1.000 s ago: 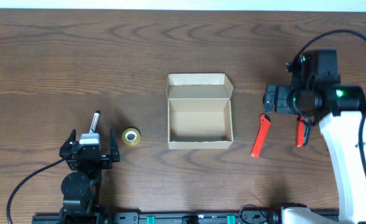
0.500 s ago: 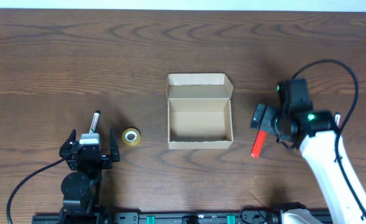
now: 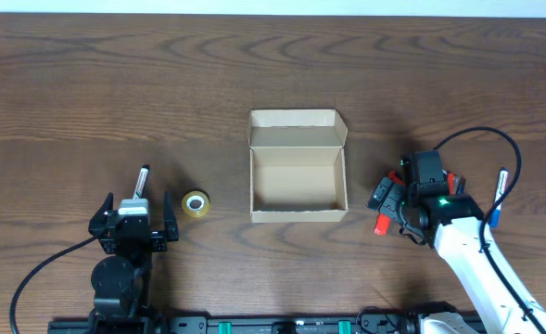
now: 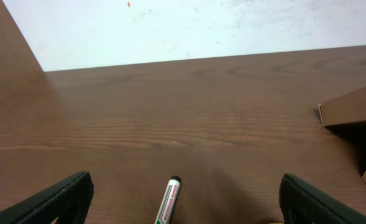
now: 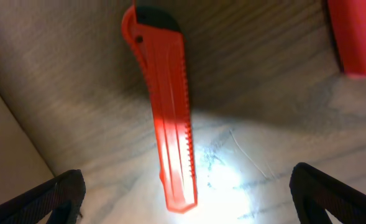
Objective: Pack container
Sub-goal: 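Move right gripper to the red box cutter and grasp it, then lift the red box cutter with the right gripper, then lower the box cutter into the cardboard box and release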
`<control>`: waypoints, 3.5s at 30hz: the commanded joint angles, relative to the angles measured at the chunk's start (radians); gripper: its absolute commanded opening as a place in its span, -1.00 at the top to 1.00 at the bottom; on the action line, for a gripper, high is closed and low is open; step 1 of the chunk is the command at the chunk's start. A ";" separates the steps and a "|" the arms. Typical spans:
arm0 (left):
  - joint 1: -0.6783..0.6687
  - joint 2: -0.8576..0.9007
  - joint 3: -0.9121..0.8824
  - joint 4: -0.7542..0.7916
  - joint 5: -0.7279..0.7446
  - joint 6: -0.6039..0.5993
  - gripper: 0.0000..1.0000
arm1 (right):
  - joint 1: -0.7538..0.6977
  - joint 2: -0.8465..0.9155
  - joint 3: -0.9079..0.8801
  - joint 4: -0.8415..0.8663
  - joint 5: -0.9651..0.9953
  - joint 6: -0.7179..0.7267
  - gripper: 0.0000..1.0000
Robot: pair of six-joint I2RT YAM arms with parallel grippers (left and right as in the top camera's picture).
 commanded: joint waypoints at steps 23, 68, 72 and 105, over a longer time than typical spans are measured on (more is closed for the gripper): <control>0.003 -0.006 -0.028 -0.010 -0.003 -0.012 -0.91 | -0.115 0.260 -0.016 0.091 -0.082 -0.057 -0.98; 0.003 -0.006 -0.028 -0.010 -0.003 -0.012 -0.90 | -0.064 0.414 -0.016 0.197 -0.164 -0.144 -0.41; 0.003 -0.006 -0.028 -0.010 -0.003 -0.012 -0.91 | -0.045 0.414 -0.016 0.196 -0.167 -0.132 -0.10; 0.003 -0.006 -0.028 -0.010 -0.003 -0.012 -0.91 | 0.124 0.249 0.647 -0.184 -0.365 -0.771 0.97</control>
